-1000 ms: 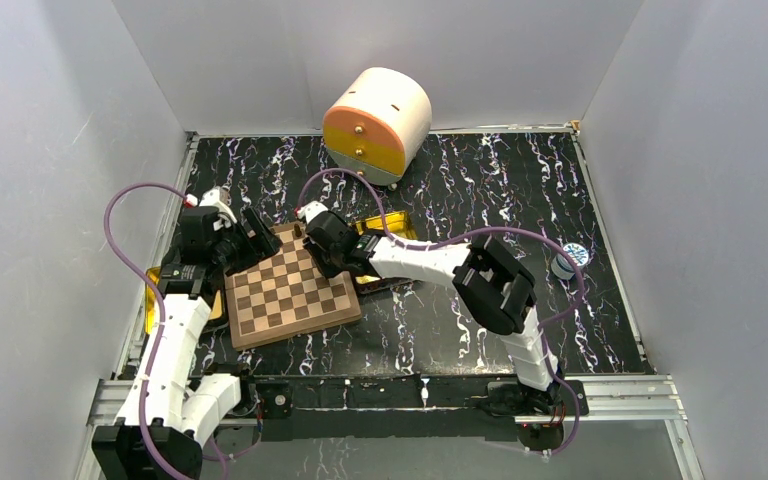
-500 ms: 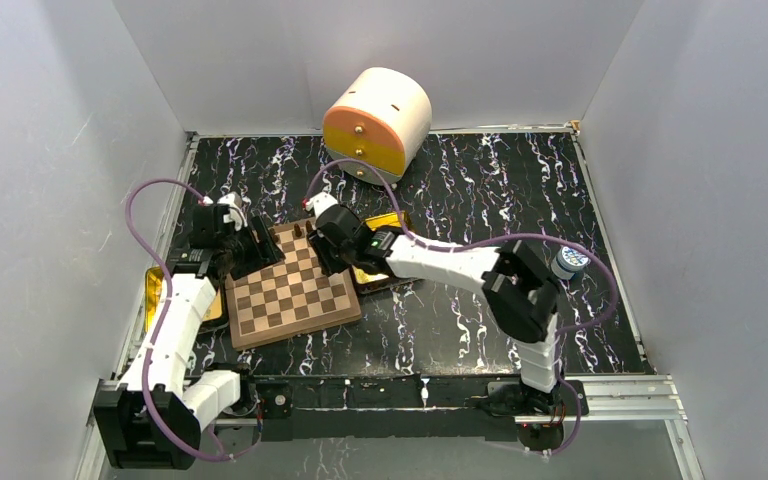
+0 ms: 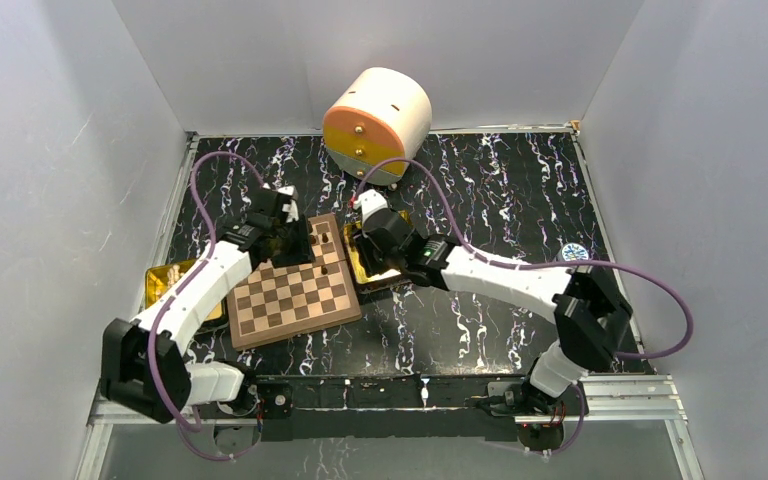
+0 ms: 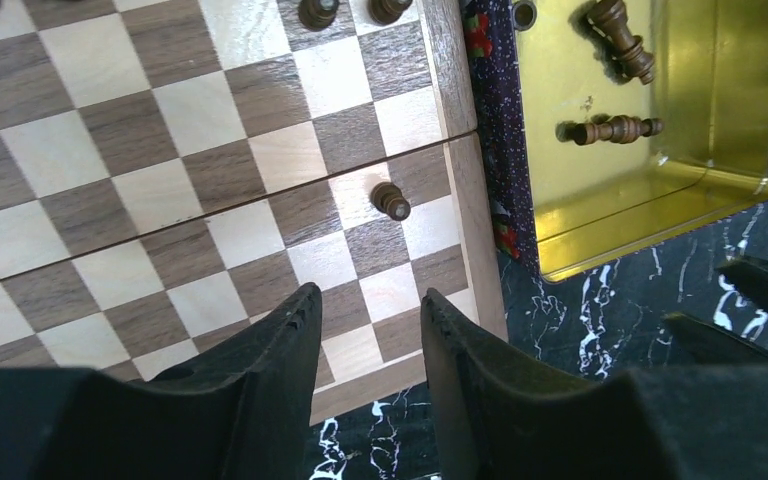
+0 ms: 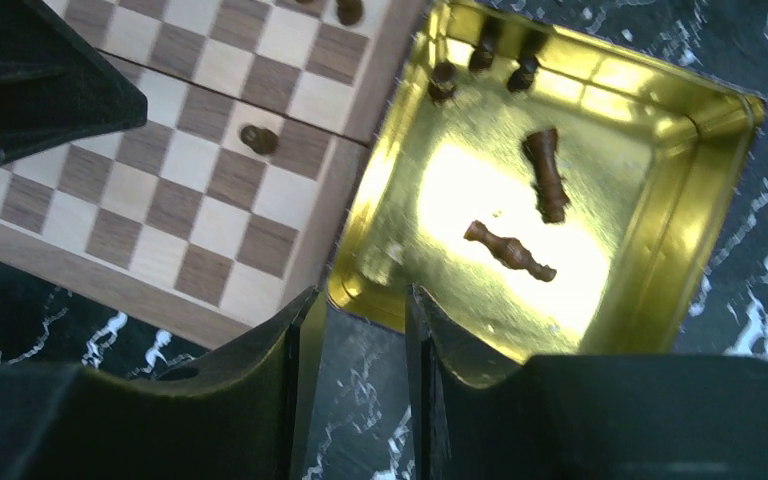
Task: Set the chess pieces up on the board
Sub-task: Pick up the chess piece from the chessboard.
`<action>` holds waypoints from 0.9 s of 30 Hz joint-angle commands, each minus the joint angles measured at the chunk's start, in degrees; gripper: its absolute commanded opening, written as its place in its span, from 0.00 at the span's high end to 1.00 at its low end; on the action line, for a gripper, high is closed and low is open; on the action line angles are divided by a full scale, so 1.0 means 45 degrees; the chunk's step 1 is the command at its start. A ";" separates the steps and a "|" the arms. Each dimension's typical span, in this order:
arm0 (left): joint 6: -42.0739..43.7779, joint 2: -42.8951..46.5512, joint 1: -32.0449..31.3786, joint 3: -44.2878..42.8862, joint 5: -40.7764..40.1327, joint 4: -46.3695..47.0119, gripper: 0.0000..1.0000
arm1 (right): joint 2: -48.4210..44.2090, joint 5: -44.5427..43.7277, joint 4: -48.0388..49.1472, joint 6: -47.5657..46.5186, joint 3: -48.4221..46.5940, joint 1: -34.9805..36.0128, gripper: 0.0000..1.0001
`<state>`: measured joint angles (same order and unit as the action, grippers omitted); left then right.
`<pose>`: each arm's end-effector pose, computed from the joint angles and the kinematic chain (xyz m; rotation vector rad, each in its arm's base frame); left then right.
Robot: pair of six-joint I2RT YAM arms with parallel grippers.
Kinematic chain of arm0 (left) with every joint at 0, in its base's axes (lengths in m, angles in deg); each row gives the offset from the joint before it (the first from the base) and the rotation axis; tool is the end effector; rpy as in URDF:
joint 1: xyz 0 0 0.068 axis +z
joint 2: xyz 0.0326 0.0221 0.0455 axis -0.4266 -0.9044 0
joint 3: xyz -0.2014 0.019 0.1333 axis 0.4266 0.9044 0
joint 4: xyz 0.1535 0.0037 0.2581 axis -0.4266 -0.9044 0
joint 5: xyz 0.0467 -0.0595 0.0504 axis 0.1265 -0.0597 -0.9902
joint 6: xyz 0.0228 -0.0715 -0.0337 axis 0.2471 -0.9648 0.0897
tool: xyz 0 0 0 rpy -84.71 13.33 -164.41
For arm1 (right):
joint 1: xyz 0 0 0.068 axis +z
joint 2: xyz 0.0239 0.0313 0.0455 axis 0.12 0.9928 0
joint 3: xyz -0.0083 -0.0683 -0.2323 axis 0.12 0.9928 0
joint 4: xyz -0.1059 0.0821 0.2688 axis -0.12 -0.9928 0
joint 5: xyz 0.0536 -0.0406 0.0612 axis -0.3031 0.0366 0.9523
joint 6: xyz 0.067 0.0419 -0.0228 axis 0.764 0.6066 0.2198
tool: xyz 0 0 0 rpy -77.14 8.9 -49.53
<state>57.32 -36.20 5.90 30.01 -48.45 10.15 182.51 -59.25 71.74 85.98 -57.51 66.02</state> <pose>0.3146 -0.1126 0.2037 -0.1172 2.4437 -0.3906 0.2383 0.3618 0.2026 -0.6363 2.1104 0.4717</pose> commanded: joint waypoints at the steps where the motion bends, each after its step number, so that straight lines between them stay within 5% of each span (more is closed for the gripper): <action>1: -0.0482 -0.0821 -0.0980 -0.0748 -0.1294 0.0284 0.62 | -0.1291 -0.0580 0.0709 0.0098 0.0847 -0.0345 0.56; 27: -0.0649 -0.3562 -0.1988 -0.0832 -0.2284 0.1477 0.74 | -0.2646 -0.0404 0.1117 0.0238 0.2351 -0.0928 0.58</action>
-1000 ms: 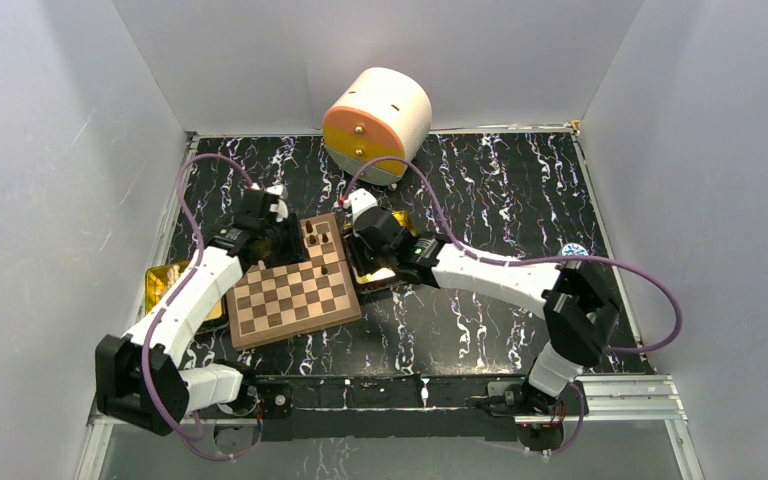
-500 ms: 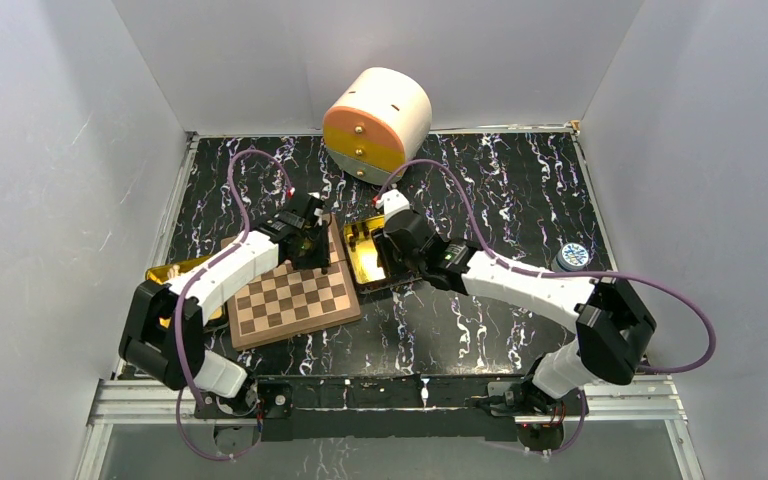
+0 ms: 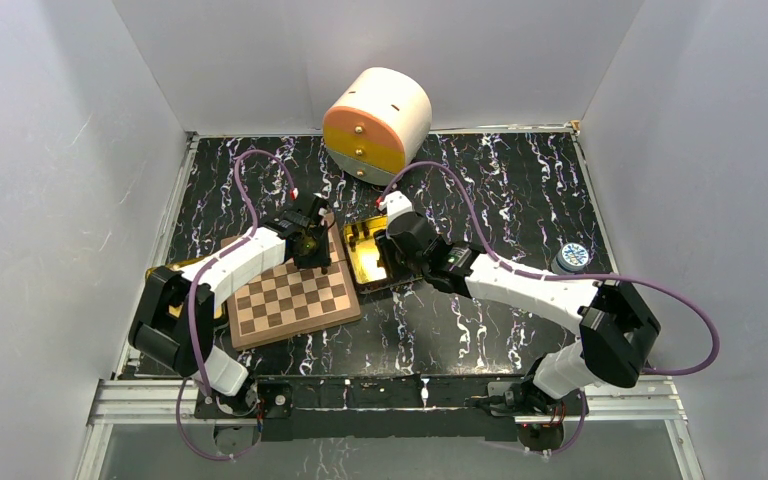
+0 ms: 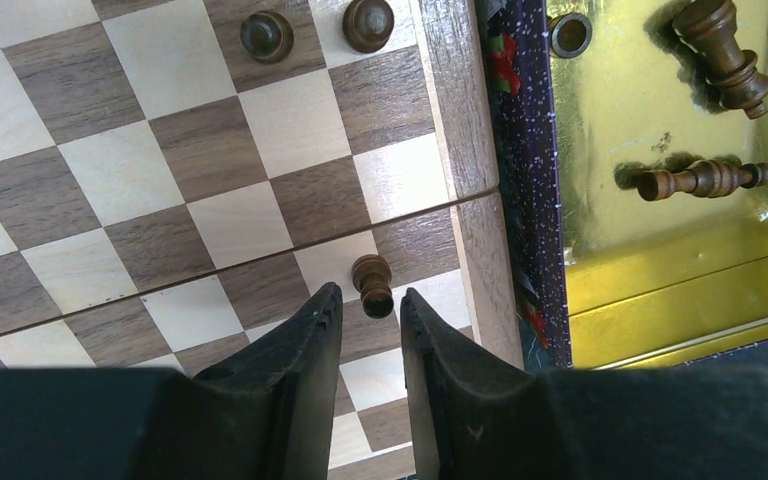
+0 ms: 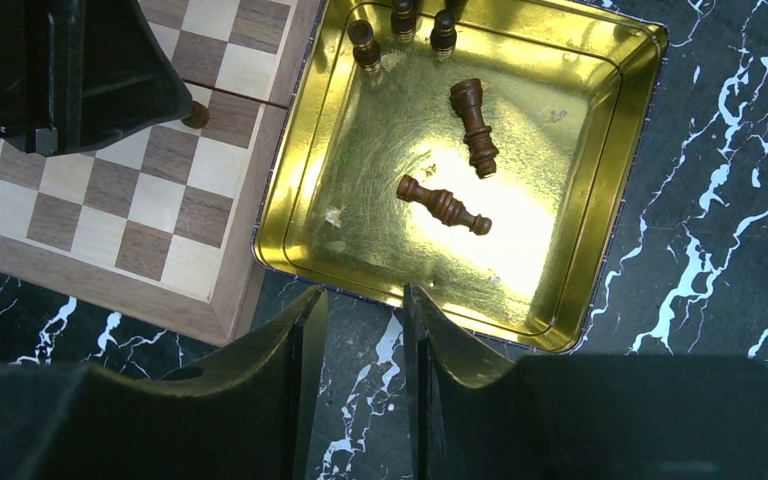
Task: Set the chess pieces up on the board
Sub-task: Pick up the chess piece from the chessboard.
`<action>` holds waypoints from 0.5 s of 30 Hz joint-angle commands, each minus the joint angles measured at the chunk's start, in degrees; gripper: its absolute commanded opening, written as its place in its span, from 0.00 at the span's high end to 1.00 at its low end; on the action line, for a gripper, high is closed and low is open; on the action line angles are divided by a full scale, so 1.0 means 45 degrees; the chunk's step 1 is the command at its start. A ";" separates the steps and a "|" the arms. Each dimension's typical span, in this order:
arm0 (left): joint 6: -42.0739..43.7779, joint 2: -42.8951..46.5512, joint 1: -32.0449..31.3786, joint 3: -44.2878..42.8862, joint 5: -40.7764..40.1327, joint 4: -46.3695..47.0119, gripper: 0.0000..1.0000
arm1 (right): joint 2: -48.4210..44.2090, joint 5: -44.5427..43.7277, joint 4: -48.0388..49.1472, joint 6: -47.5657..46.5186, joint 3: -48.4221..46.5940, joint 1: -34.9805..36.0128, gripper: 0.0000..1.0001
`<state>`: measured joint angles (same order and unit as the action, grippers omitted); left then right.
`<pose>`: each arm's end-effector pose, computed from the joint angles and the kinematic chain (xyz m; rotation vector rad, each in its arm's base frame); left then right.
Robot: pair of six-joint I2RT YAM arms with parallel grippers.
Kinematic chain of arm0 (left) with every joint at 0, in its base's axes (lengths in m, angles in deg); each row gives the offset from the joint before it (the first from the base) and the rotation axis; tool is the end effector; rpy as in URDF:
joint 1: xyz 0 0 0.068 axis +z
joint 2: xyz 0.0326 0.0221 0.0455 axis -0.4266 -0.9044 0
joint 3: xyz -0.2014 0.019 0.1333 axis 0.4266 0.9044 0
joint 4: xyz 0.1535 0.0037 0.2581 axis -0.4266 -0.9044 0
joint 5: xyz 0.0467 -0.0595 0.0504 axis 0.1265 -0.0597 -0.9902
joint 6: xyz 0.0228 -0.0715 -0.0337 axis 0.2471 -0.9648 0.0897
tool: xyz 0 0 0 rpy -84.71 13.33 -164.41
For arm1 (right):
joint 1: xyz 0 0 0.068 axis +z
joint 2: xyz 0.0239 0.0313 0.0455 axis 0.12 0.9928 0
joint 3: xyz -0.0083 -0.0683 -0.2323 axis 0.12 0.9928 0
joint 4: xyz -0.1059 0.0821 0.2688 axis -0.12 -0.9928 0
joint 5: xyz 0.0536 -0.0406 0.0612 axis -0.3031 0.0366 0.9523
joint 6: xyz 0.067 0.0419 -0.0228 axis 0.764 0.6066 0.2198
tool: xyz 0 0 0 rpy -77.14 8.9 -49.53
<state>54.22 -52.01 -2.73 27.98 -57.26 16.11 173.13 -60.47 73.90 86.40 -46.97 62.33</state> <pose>0.3287 -0.1644 0.1351 -0.0623 2.5495 -0.2308 0.2407 0.3135 0.1977 -0.5380 2.1087 0.4306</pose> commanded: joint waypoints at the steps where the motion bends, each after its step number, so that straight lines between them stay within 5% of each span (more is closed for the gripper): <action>1: 0.0032 -0.0082 -0.0070 -0.0395 -0.0297 0.0152 0.75 | -0.0573 -0.0122 0.0636 0.0136 0.0003 -0.0112 0.58; 15: 0.0056 -0.0283 -0.0070 -0.0317 0.0026 0.0163 0.83 | -0.0525 -0.0081 0.0686 0.0127 0.0017 -0.0182 0.59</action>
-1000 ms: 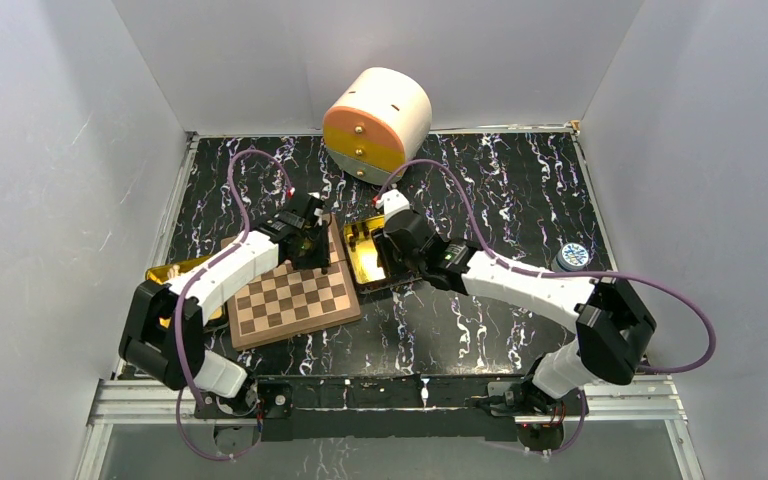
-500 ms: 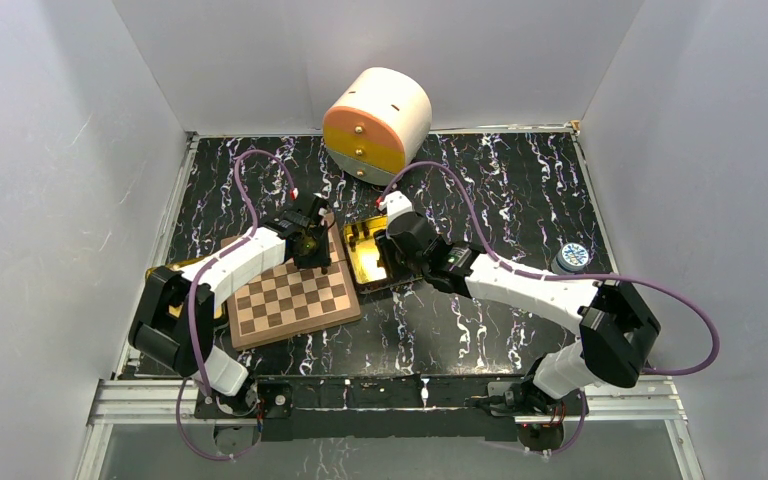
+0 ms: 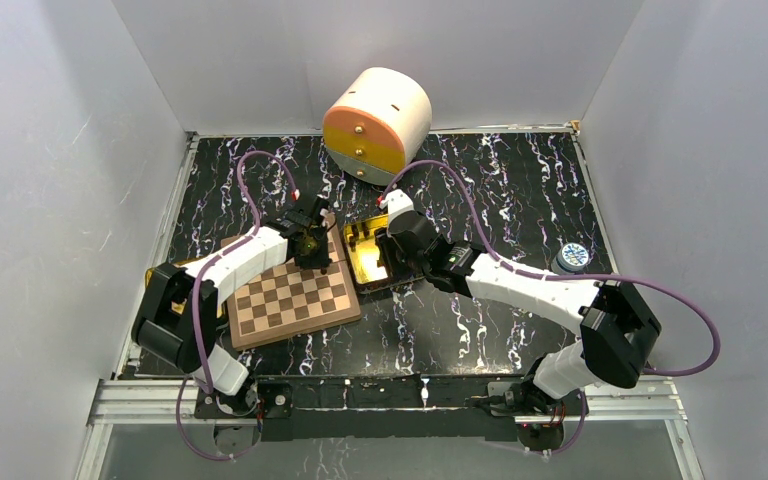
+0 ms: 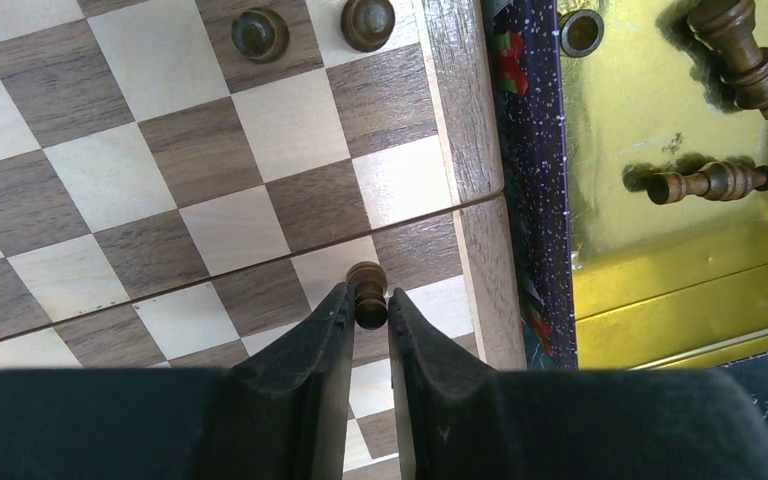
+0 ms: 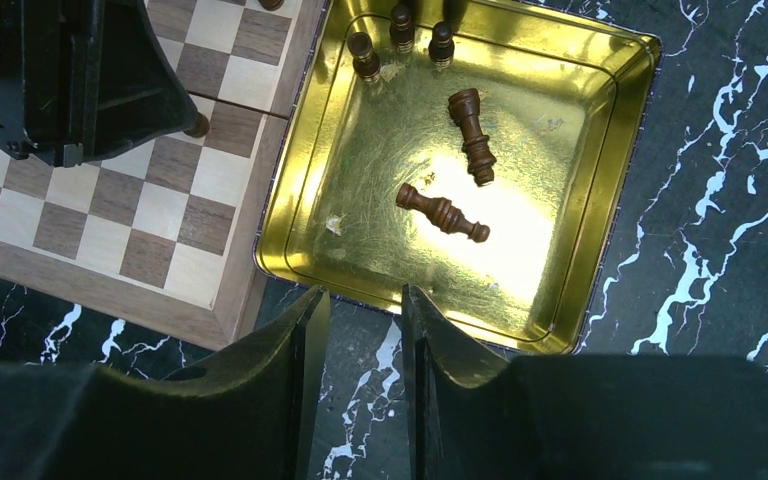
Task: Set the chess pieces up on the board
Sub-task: Pick up the chess piece from the chessboard, then place the chess piece on the chessboard.
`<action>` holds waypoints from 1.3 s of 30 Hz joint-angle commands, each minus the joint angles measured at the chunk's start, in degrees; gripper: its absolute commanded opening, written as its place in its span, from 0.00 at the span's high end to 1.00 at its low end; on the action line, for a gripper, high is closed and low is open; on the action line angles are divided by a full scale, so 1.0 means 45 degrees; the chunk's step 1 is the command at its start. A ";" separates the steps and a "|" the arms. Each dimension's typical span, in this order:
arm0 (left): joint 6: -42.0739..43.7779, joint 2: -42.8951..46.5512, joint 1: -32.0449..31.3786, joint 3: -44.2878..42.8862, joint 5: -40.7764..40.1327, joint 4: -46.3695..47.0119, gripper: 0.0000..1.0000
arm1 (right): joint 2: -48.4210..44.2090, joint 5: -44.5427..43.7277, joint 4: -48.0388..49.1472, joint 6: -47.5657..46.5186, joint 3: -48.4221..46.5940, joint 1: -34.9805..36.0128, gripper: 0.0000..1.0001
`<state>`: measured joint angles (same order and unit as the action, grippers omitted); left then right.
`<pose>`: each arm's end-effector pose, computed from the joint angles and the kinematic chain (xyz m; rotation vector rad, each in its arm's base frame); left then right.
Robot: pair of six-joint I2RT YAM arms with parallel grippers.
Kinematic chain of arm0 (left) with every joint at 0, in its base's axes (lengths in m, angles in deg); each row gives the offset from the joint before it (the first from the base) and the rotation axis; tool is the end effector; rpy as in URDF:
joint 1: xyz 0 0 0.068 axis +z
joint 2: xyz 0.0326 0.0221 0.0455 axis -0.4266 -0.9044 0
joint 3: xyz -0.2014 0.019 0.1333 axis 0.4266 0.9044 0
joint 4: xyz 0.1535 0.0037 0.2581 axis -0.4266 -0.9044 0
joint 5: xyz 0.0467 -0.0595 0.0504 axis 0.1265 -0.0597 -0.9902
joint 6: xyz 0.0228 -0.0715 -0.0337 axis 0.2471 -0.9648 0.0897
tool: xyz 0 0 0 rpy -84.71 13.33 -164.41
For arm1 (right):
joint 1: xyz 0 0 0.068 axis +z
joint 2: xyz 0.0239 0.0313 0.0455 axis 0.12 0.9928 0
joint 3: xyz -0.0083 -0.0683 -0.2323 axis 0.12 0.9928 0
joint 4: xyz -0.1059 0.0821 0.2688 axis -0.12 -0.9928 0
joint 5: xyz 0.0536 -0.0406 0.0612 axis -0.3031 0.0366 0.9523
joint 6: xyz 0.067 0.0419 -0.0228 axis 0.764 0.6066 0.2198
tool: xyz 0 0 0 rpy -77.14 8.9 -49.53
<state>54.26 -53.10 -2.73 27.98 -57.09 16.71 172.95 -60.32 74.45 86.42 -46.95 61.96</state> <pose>0.3300 -0.1654 0.1293 -0.0597 2.5584 -0.2290 0.2428 0.3124 0.1998 -0.5273 2.1004 0.4377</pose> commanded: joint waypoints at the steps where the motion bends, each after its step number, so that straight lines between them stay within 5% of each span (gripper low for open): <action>1: 0.0051 0.0007 -0.0070 -0.0340 -0.0028 0.0023 0.85 | -0.0486 -0.0127 0.0547 0.0122 0.0031 -0.0103 0.59; 14: 0.0443 0.0580 0.0274 -0.1243 -0.1427 -0.1341 0.90 | -0.0558 -0.0041 0.0592 0.0160 0.0201 -0.0113 0.60; 29: 0.1562 0.1255 0.4589 -0.1192 -0.0740 -0.1211 0.91 | -0.0757 0.0043 0.0668 0.0165 0.0407 -0.0109 0.60; 39: 0.1798 0.0801 0.5389 -0.0799 -0.0497 -0.0461 0.92 | -0.0804 0.0096 0.0671 0.0219 0.0447 -0.0111 0.60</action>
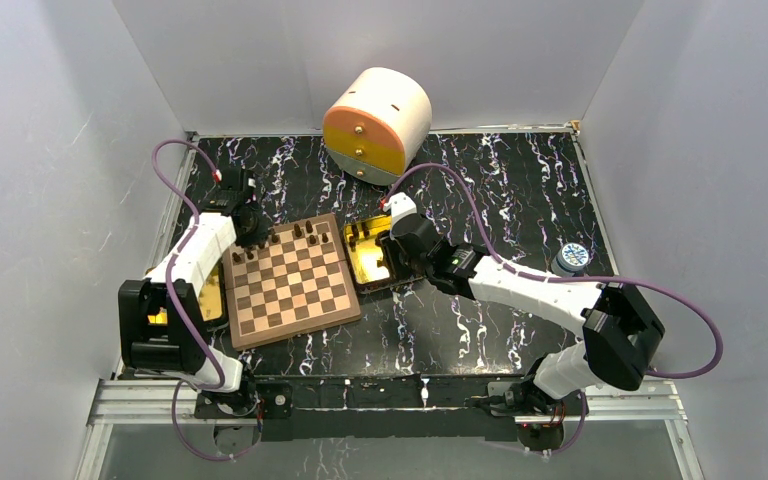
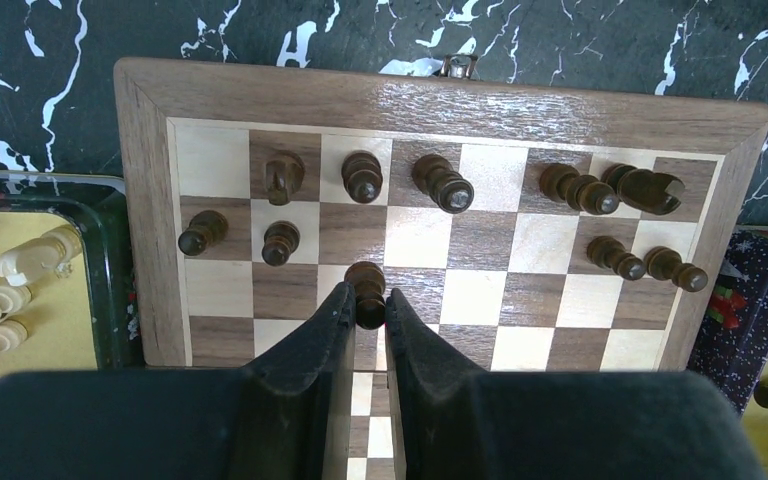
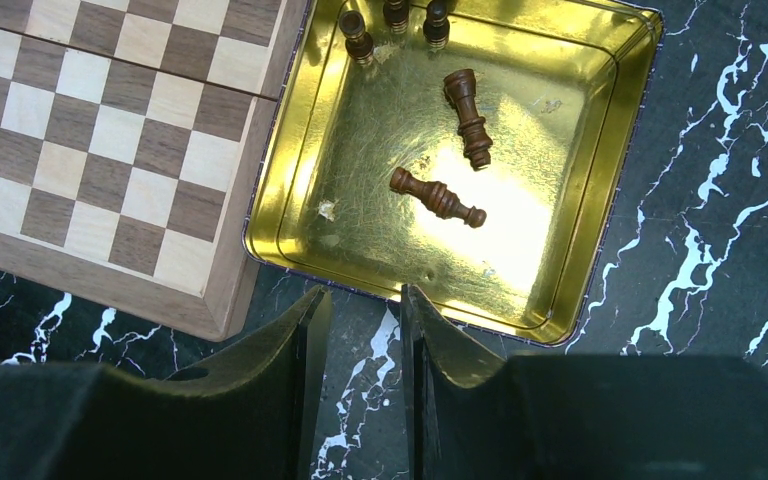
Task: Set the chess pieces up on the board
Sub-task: Place the chess piece on the chessboard.
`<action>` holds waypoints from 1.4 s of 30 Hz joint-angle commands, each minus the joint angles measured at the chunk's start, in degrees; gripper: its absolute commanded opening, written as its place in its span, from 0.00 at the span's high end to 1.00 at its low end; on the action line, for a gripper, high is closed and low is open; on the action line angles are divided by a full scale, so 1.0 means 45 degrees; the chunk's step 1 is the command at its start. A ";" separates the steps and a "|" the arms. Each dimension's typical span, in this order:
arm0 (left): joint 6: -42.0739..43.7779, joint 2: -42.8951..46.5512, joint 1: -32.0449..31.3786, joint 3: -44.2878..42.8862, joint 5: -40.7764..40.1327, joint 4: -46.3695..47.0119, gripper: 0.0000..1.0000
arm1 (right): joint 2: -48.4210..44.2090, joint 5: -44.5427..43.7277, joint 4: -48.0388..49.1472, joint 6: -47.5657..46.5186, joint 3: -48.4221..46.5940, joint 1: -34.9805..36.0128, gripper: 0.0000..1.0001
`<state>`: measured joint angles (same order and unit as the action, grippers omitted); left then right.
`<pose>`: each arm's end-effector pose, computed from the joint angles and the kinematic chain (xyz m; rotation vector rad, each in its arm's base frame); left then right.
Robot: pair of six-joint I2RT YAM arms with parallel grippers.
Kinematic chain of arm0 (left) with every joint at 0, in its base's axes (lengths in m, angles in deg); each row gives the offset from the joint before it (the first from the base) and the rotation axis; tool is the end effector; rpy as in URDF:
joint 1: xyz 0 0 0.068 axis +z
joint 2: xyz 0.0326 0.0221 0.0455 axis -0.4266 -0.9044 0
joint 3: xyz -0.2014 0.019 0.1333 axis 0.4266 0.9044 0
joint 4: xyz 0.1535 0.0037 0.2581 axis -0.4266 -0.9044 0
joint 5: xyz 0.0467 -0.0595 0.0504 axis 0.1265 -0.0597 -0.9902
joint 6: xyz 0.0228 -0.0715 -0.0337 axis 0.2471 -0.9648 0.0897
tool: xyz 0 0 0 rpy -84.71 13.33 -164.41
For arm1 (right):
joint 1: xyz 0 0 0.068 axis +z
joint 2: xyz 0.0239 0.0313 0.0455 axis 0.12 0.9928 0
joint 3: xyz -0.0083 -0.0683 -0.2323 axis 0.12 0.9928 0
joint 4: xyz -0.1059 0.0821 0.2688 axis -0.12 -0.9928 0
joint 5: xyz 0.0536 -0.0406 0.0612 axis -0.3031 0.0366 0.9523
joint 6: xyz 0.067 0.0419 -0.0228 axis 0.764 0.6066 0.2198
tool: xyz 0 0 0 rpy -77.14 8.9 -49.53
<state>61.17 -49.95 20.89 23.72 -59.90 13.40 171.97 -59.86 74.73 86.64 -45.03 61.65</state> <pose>0.3743 -0.0163 0.1715 -0.4411 2.4240 0.0162 0.2407 0.3067 0.1932 -0.5274 2.1136 0.4371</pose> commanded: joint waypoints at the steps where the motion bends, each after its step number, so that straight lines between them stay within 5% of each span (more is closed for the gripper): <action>1: 0.0288 0.0077 0.0157 0.0185 0.0128 0.0294 0.92 | -0.0571 -0.0010 0.0607 0.0170 0.0009 -0.0046 0.59; 30: 0.0587 -0.0854 0.0364 0.0786 0.0225 0.1236 0.92 | -0.0434 0.0026 0.0494 0.0109 -0.0235 -0.0041 0.59; 42: 0.0626 -0.0960 0.0364 0.0811 -0.0029 0.1248 0.80 | -0.0582 -0.0036 0.0505 0.0112 -0.0119 -0.0041 0.60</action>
<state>63.42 -54.70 22.16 27.15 -58.70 19.42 171.88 -59.86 74.71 86.64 -45.05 61.65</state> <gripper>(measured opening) 0.163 0.405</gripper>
